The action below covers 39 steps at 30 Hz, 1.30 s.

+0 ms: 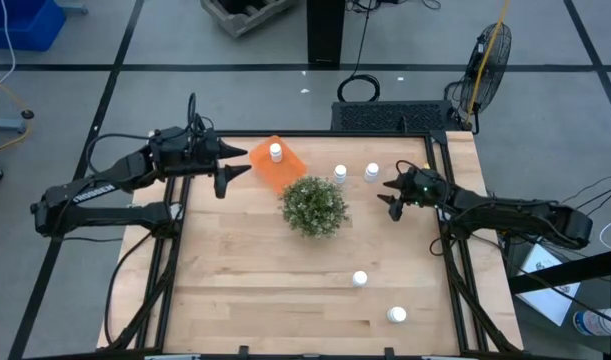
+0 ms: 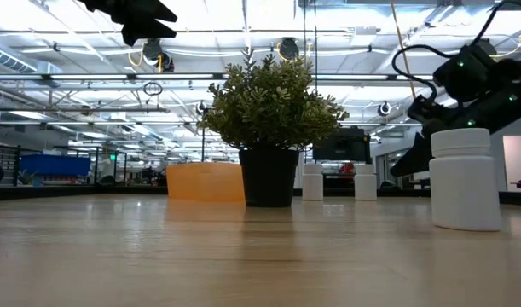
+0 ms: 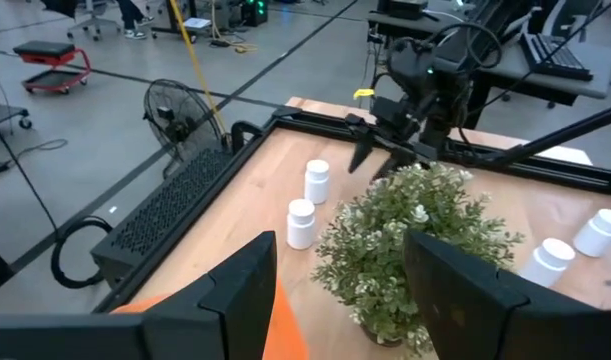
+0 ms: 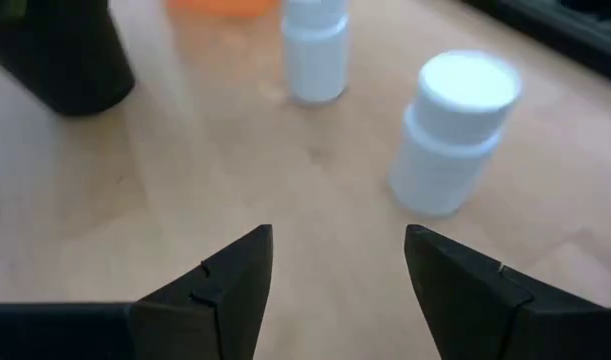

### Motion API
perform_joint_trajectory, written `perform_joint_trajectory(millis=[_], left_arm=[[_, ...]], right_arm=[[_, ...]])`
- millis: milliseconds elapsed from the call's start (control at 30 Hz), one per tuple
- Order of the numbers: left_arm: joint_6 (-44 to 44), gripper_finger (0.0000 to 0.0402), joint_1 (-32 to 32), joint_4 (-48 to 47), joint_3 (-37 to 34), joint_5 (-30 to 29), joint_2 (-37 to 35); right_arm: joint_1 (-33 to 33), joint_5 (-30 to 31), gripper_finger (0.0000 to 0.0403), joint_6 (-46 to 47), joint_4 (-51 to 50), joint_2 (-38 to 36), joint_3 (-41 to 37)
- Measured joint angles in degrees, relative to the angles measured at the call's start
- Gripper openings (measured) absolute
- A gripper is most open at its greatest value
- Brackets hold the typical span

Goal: Pick and place pill bottles into a basket
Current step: Put the white medicine bottle into the orange bin

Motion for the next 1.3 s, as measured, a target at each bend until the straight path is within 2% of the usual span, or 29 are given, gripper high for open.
perform_joint_trajectory(millis=[300, 933, 1133, 1300], left_arm=[[-0.5, 0.0223, -0.8, 0.0, 0.0, -1.0, 0.0], [-0.9, 0.0223, -0.8, 0.0, 0.0, -1.0, 0.0], [-0.9, 0.0223, -0.8, 0.0, 0.0, -1.0, 0.0], [-0.9, 0.0223, -0.8, 0.0, 0.0, -0.9, 0.0]], right_arm=[[-4.8, -0.9, 0.0236, -2.4, 7.0, 1.6, -2.0], [-6.1, -3.3, 0.0247, -2.5, 26.5, 23.3, -2.0], [-6.2, -3.3, 0.0247, -3.7, 26.7, 28.3, 1.6], [-9.0, -5.0, 0.0247, -3.8, 26.9, 30.7, 3.1]])
